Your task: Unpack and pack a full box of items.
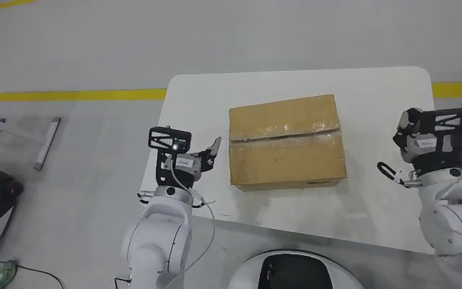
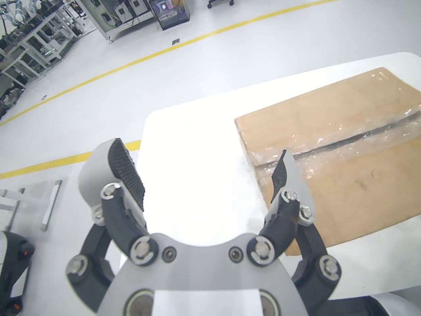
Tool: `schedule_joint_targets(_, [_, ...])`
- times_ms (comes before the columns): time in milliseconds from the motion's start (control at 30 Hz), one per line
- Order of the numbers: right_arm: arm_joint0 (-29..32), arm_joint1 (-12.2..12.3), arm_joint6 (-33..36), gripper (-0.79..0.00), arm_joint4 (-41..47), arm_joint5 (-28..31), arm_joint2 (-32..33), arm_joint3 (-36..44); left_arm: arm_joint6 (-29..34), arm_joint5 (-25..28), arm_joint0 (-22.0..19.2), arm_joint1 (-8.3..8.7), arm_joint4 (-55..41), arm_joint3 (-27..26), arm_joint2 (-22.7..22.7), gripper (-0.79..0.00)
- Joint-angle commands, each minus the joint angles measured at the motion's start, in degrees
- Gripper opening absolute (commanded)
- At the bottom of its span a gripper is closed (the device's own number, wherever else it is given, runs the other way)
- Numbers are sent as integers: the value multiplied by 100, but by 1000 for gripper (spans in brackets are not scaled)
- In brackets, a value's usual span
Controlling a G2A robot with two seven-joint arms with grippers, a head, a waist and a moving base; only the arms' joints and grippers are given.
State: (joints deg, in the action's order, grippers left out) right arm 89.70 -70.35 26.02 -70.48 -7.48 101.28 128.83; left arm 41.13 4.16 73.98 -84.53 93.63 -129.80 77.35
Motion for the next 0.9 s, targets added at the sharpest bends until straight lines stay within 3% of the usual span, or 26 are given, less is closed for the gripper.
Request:
schedule_joint_targets(0, [533, -13, -211, -748, 39, 35, 278, 251, -136, -160, 58, -10, -239, -2, -8, 0])
schedule_joint_targets(33, [775, -20, -319, -628, 20, 72, 377, 361, -192, -180, 90, -11, -312, 8, -21, 0])
schedule_joint_targets(67, [1007, -29, -429, -557, 33, 128, 451, 464, -251, -188, 119, -10, -350, 13, -33, 0])
schedule_joint_targets(133, [1414, -52, -633, -493, 244, 258, 536, 582, -378, -203, 182, -7, -424, 31, -49, 0])
schedule_joint_targets(167, [1573, -63, -776, -416, 327, 322, 575, 582, -442, -203, 216, -5, -445, 36, -50, 0])
schedule_joint_targets(200, [1716, -73, -945, -99, 341, 369, 611, 582, -514, -192, 251, -1, -463, 28, -47, 0])
schedule_joint_targets(233, [1849, -84, -1085, 0, 404, 421, 617, 582, -563, -187, 292, 3, -485, 19, -37, 0])
schedule_joint_targets(400, [2209, -124, -1486, 0, 641, 551, 627, 582, -594, -118, 442, 23, -572, -10, 7, 0])
schedule_joint_targets(433, [2181, -122, -1459, -222, 625, 527, 632, 581, -605, -135, 432, 21, -557, -4, 7, 0])
schedule_joint_targets(567, [2211, -125, -1489, -62, 642, 553, 627, 582, -593, -116, 443, 23, -574, -11, 8, 0])
schedule_joint_targets(633, [2209, -124, -1486, -26, 641, 551, 627, 582, -593, -117, 442, 23, -573, -11, 7, -1])
schedule_joint_targets(867, [2209, -124, -1486, 0, 641, 551, 627, 582, -594, -118, 442, 23, -572, -10, 7, -1])
